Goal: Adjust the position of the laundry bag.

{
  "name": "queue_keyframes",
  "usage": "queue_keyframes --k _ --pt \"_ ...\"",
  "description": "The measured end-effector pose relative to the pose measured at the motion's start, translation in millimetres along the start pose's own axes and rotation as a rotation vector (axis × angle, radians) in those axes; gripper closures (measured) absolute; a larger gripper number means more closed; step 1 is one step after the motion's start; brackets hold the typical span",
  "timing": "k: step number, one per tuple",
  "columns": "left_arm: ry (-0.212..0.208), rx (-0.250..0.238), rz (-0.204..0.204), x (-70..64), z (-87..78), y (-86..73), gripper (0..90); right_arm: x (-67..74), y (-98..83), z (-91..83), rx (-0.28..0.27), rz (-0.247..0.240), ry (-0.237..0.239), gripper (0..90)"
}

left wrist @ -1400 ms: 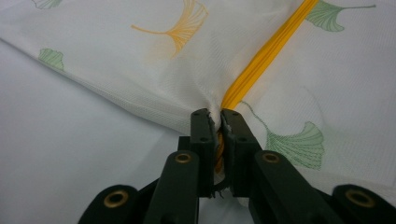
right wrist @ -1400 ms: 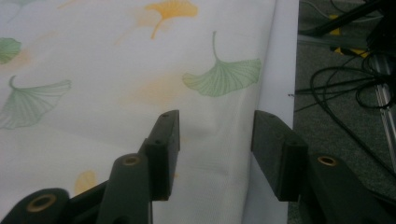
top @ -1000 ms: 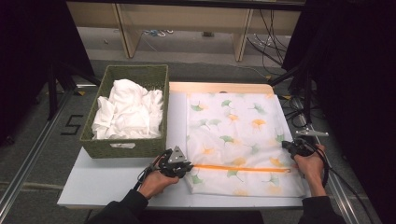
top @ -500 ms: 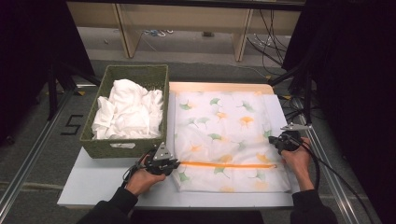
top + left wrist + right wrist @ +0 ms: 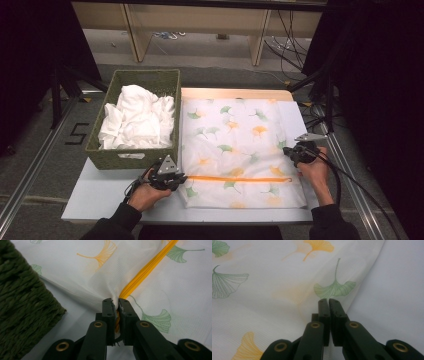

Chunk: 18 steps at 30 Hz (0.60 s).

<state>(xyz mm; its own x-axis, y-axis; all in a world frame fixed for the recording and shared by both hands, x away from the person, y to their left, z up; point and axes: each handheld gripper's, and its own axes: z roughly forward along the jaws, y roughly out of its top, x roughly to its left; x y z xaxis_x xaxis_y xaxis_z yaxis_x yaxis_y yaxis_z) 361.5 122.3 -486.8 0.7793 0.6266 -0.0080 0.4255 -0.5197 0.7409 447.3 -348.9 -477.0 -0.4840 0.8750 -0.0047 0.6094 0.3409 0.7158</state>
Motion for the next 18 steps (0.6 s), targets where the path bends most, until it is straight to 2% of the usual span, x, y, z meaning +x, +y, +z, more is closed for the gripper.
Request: queue_keyframes --k 1,2,8,9,10,12,13,14,15,17,18 --pt "0.002 0.009 -0.008 0.2 0.6 -1.1 83.2 -1.9 -0.9 2.3 -0.012 -0.037 0.007 89.0" --pt "0.004 0.005 -0.011 0.4 1.7 -1.6 83.0 -1.7 -0.9 2.3 -0.013 -0.038 0.006 88.9" --pt "-0.007 0.018 -0.014 -1.6 1.4 -2.2 79.8 -2.0 -2.0 0.6 -0.023 -0.033 0.001 86.1" --pt "-0.006 0.022 -0.008 -1.4 1.1 -2.2 78.2 -1.2 -1.9 -0.6 -0.01 -0.007 0.013 84.8" --pt "0.002 0.022 -0.003 -2.2 -0.3 -1.7 75.0 -2.6 -2.8 -0.4 -0.024 -0.016 0.008 82.9" --pt "0.013 0.015 -0.012 -2.7 -1.3 0.1 61.1 -4.4 -3.0 -2.8 -0.035 -0.025 0.004 80.4" --pt "0.013 0.015 -0.012 -2.7 -1.3 0.1 54.4 -3.2 -2.3 -6.0 -0.014 0.007 0.016 78.1" --pt "0.022 0.01 -0.017 -4.0 -3.9 3.7 49.1 -3.9 -2.3 -6.8 -0.037 0.006 0.021 76.1" --pt "0.022 0.01 -0.017 -4.0 -3.9 3.7 45.2 -3.9 -2.3 -6.8 -0.037 0.006 0.021 76.1" --pt "0.028 -0.021 -0.032 -8.7 -4.5 8.4 38.9 -4.7 -1.9 -12.4 -0.052 0.028 0.023 69.9" --pt "0.021 -0.018 -0.039 -9.7 -4.8 9.6 36.3 -4.8 -2.0 -13.4 -0.064 0.03 0.016 68.0"
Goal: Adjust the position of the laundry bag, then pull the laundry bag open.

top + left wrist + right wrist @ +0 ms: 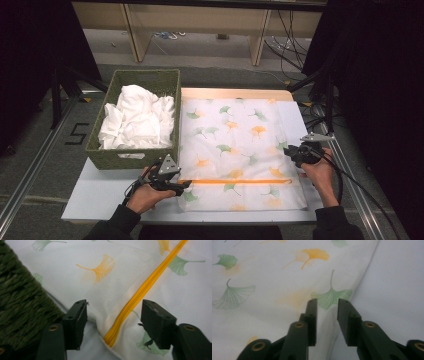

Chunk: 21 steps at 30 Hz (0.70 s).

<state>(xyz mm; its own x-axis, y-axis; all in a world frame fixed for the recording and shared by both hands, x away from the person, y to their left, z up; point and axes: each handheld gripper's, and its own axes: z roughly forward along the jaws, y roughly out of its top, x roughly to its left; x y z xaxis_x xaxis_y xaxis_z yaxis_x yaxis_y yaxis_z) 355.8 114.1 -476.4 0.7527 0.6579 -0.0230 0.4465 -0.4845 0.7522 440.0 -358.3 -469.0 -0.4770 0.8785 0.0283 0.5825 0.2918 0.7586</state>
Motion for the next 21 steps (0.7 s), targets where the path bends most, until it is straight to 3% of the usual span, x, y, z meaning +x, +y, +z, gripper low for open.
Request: queue_keyframes --k 3,4,7,8,11,12,13,15,21 --pt "-0.018 -0.021 -0.021 -4.9 2.6 3.4 32.2 3.5 0.5 -6.4 -0.001 0.022 0.0 60.8" --pt "-0.027 -0.024 -0.025 -6.5 3.7 4.6 31.3 2.0 1.1 -8.3 0.002 -0.009 -0.011 59.5" --pt "-0.025 -0.034 -0.022 -9.6 5.9 7.0 26.1 4.9 1.5 -12.5 -0.001 -0.008 0.009 55.0" --pt "-0.041 -0.044 -0.034 -12.3 6.8 8.7 24.8 5.9 1.6 -14.0 0.004 0.002 0.036 52.3" --pt "-0.052 -0.039 -0.03 -14.7 7.6 10.3 22.5 8.2 1.2 -17.8 -0.002 -0.008 0.061 47.7" --pt "-0.05 -0.037 -0.029 -17.3 9.0 10.8 22.0 8.0 1.6 -20.6 0.003 -0.032 0.061 45.5" --pt "-0.045 -0.029 -0.029 -18.5 9.7 10.9 21.8 9.8 0.7 -22.7 0.009 -0.02 0.062 43.0" --pt "-0.045 -0.022 -0.018 -19.2 11.2 10.2 19.3 10.7 -1.5 -25.4 0.012 -0.06 0.055 39.2" --pt "-0.048 -0.038 -0.003 -24.4 11.9 11.4 20.2 15.3 -13.5 -37.1 0.032 -0.054 0.062 35.0"
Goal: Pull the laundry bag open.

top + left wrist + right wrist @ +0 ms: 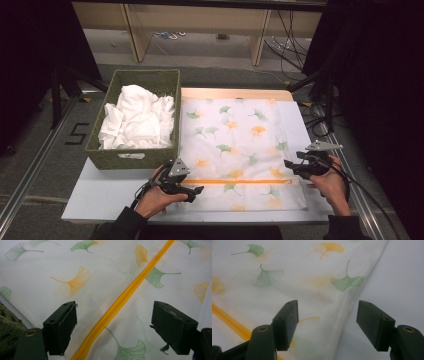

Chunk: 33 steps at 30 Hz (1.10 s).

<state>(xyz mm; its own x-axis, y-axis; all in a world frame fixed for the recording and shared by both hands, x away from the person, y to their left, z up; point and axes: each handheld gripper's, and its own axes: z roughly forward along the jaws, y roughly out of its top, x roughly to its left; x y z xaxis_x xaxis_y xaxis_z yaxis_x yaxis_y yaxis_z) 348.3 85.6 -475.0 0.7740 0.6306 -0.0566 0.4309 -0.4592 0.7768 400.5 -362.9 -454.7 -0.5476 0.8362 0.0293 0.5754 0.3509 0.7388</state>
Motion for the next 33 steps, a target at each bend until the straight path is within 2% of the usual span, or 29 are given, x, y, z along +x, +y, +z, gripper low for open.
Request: queue_keyframes --k 1,2,4,6,7,9,10,15,16,17,19,20,21,23,24,25,26,27,28,30,31,32,33 --pt "-0.011 0.0 -0.001 -0.7 0.3 0.4 20.1 0.2 -1.2 -1.3 -0.007 0.004 -0.002 34.8" --pt "-0.001 -0.006 0.005 -1.6 0.8 0.6 19.9 0.9 -2.5 -3.5 -0.011 0.019 0.008 34.6" --pt "-0.01 -0.009 0.007 -2.6 2.2 0.8 19.5 1.9 -6.1 -7.9 -0.019 0.03 0.01 34.2" --pt "-0.007 -0.009 0.009 -3.0 2.7 1.0 19.4 1.3 -7.4 -9.8 -0.016 0.027 0.005 34.0" --pt "-0.007 -0.009 0.01 -4.7 3.7 2.0 19.2 2.2 -11.8 -14.1 -0.022 0.044 -0.007 34.0" --pt "-0.01 -0.011 0.013 -5.6 5.4 3.0 19.2 4.1 -16.1 -16.3 -0.03 0.076 -0.004 33.8" --pt "-0.014 -0.011 0.018 -6.5 6.0 3.7 19.1 1.5 -18.0 -19.4 -0.021 0.04 -0.031 33.9" --pt "-0.027 -0.01 0.022 -11.1 10.6 6.6 19.1 0.0 -27.6 -26.6 -0.01 0.049 -0.028 34.6" --pt "-0.032 -0.012 0.035 -14.2 13.9 8.5 19.2 -0.6 -33.1 -29.3 -0.018 0.077 0.026 36.1" --pt "-0.033 -0.007 0.041 -15.0 15.1 9.1 19.3 -0.8 -34.4 -31.5 0.0 0.076 0.038 37.1" --pt "-0.05 -0.002 0.046 -18.1 18.6 11.3 19.6 0.7 -37.1 -32.5 -0.012 0.077 0.036 38.7" --pt "-0.05 -0.006 0.048 -19.7 20.9 12.5 20.0 1.6 -38.2 -34.2 -0.005 0.055 -0.011 39.3" --pt "-0.053 -0.004 0.055 -21.0 23.1 14.0 20.4 2.1 -40.0 -31.4 -0.018 0.071 0.027 39.9" --pt "-0.057 0.002 0.069 -24.5 27.1 17.5 21.5 3.8 -41.3 -34.8 0.011 0.054 -0.008 43.0" --pt "-0.072 -0.001 0.071 -26.8 29.8 19.1 22.2 6.8 -42.9 -32.7 0.012 0.094 0.025 43.4" --pt "-0.078 0.007 0.073 -28.4 32.2 21.0 22.7 4.8 -43.4 -33.7 0.025 0.059 -0.002 44.1" --pt "-0.077 0.004 0.087 -30.1 35.1 22.3 23.0 6.9 -45.0 -31.8 0.034 0.089 0.014 44.5" --pt "-0.081 0.013 0.094 -32.0 37.4 23.8 23.4 4.2 -46.1 -30.5 0.041 0.054 0.003 44.6" --pt "-0.091 0.013 0.103 -34.3 40.8 25.2 23.7 4.6 -47.7 -28.4 0.047 0.077 0.024 44.8" --pt "-0.096 0.019 0.108 -37.2 44.3 27.3 23.7 4.3 -49.3 -27.3 0.062 0.068 0.006 45.2" --pt "-0.094 0.021 0.121 -37.5 45.9 28.5 23.8 7.1 -50.2 -25.2 0.064 0.115 0.033 45.2" --pt "-0.102 0.014 0.11 -39.4 47.8 29.0 24.0 3.7 -50.1 -24.2 0.06 0.071 0.024 45.2" --pt "-0.101 0.017 0.127 -39.2 49.2 30.4 24.2 4.8 -49.5 -24.9 0.071 0.079 0.012 45.3"
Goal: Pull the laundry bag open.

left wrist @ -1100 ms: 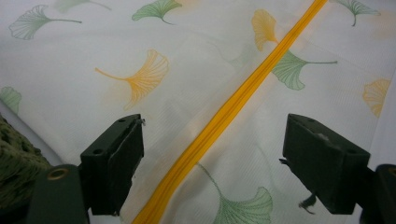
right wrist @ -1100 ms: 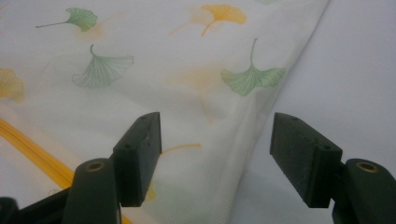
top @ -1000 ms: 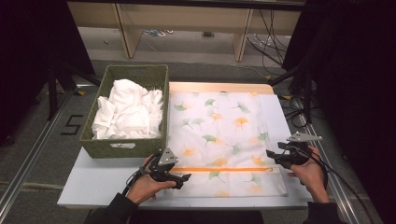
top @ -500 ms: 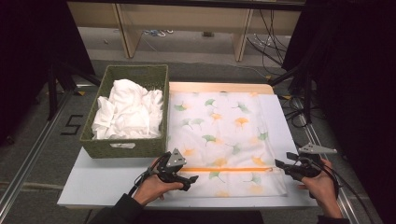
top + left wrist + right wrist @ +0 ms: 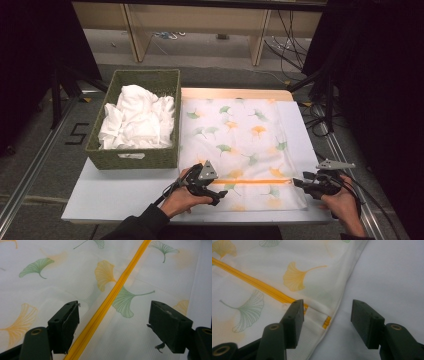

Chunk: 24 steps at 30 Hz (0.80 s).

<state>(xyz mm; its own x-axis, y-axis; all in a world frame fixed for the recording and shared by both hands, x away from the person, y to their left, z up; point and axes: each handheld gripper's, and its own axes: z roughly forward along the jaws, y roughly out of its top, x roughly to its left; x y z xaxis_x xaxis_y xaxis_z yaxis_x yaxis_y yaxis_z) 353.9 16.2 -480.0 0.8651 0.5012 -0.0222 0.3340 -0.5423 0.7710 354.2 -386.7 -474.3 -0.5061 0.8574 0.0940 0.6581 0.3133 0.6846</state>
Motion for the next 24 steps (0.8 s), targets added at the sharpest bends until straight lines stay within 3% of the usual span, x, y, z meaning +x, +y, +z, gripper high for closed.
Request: queue_keyframes --k 1,3,4,6,7,9,10,11,13,16,17,19,22,24 --pt "0.0 0.0 0.0 0.0 0.0 0.0 24.2 1.9 -0.4 2.0 0.0 0.021 0.016 45.5" --pt "-0.008 0.003 0.008 -1.7 3.5 3.6 24.5 0.9 -1.6 5.5 -0.008 -0.017 0.011 46.4" --pt "-0.01 -0.002 -0.001 -2.6 4.9 4.9 24.7 1.9 -1.2 4.2 0.032 0.009 0.021 46.7" --pt "-0.018 0.0 0.001 -3.1 7.0 7.9 25.1 -0.8 -1.0 4.9 0.011 -0.019 0.017 48.2" --pt "-0.01 -0.003 0.01 -3.4 8.8 9.6 25.2 1.3 -1.0 4.0 0.026 0.0 0.01 48.8" --pt "-0.015 -0.001 0.018 -4.1 11.0 11.7 25.5 4.5 -2.0 6.4 0.011 -0.026 -0.01 48.9" --pt "-0.02 -0.004 0.014 -4.4 12.5 12.7 25.5 5.6 -0.2 4.6 0.041 -0.034 -0.01 48.9" --pt "-0.027 -0.006 0.012 -4.5 14.0 13.6 25.5 6.0 0.0 6.4 0.033 -0.063 -0.014 48.7" --pt "-0.043 -0.011 -0.005 -5.6 16.2 14.5 25.5 9.3 1.0 5.6 0.05 -0.041 -0.016 48.5" --pt "-0.045 -0.011 0.02 -5.8 21.5 18.0 25.8 9.3 0.3 7.0 0.045 -0.067 -0.019 50.1" --pt "-0.041 -0.011 0.002 -7.1 22.9 18.6 25.8 9.7 0.4 6.9 0.047 -0.068 -0.02 50.6" --pt "-0.04 -0.007 0.008 -7.2 24.3 19.8 25.8 9.6 0.8 7.5 0.048 -0.084 -0.021 51.4" --pt "-0.054 -0.012 0.016 -9.7 29.6 24.3 25.8 13.1 0.8 6.0 0.055 -0.052 -0.005 59.2" --pt "-0.057 -0.013 0.02 -11.2 32.0 26.7 25.7 11.2 0.7 6.6 0.049 -0.069 0.003 65.3"
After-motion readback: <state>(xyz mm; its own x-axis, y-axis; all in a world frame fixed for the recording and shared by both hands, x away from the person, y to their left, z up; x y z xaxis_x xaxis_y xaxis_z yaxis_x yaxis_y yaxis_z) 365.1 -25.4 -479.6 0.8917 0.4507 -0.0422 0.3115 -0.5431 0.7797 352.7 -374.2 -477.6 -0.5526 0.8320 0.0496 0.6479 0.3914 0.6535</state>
